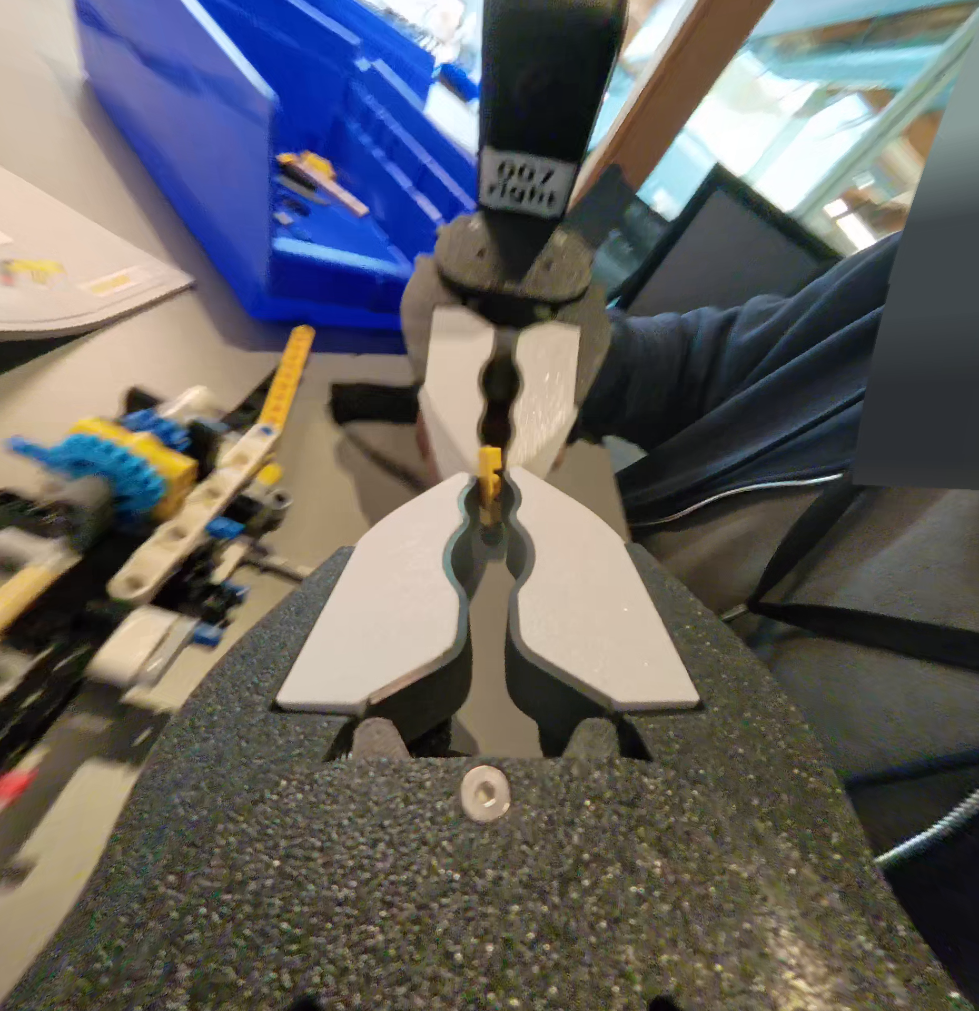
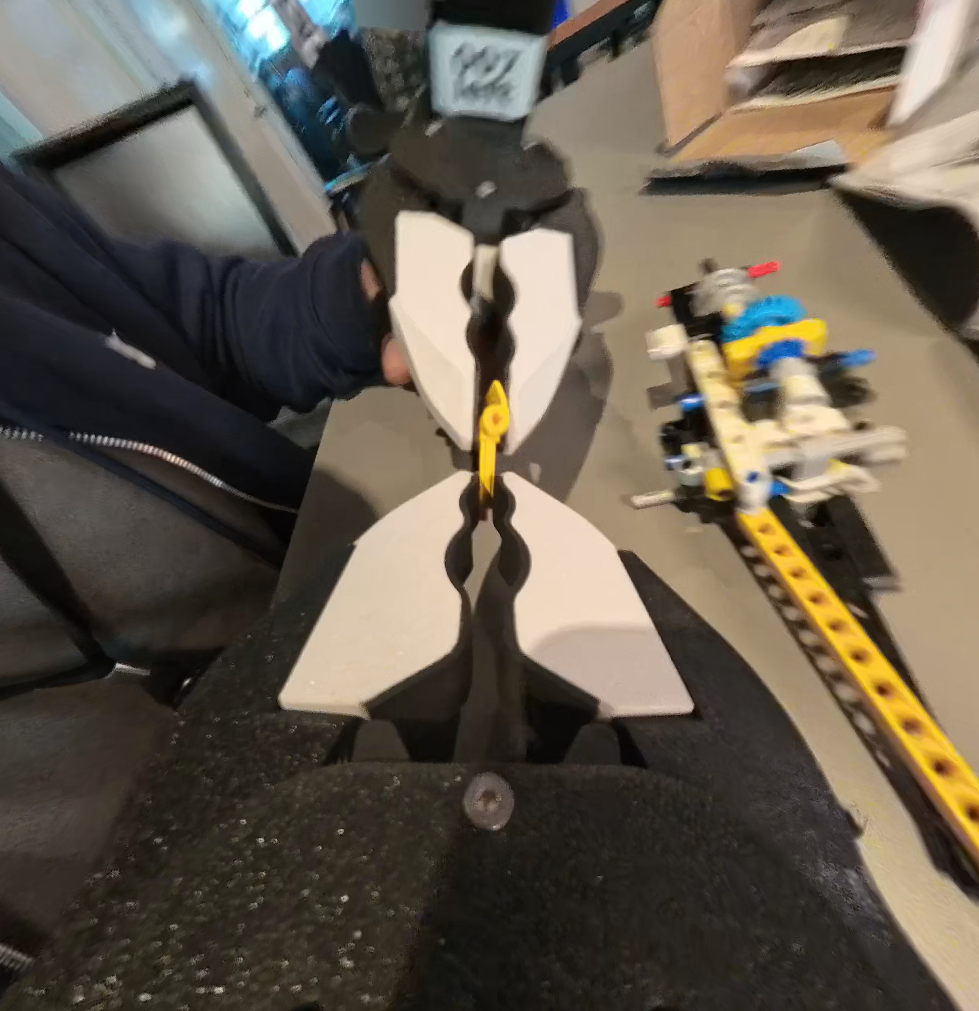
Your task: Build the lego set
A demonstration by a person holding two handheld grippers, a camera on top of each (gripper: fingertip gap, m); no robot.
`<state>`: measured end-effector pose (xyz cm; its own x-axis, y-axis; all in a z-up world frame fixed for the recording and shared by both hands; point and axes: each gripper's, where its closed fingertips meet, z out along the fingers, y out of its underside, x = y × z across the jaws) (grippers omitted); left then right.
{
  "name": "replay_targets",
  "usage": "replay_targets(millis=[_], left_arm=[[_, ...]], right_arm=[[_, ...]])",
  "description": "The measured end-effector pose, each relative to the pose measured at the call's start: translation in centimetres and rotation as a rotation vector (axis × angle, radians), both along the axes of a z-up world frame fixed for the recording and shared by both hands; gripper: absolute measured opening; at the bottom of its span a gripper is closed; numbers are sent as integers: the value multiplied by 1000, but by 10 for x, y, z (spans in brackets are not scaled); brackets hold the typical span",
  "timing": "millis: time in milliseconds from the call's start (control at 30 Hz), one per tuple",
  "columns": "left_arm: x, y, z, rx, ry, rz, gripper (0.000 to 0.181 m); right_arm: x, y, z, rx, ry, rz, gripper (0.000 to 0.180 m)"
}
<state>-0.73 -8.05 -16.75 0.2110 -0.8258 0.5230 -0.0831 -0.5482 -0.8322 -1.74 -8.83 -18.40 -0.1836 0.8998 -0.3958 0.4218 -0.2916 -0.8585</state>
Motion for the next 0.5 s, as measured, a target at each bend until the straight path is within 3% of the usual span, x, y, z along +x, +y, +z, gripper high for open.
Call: replay_targets(millis=[67, 500], left_arm=[[9, -3, 1, -7, 7, -19, 7], [-1, 13, -1, -70, -11, 80, 7]], right_arm=[[-9, -15, -6, 35, -40, 27, 5], [-10, 0, 2, 0, 10, -64, 4]])
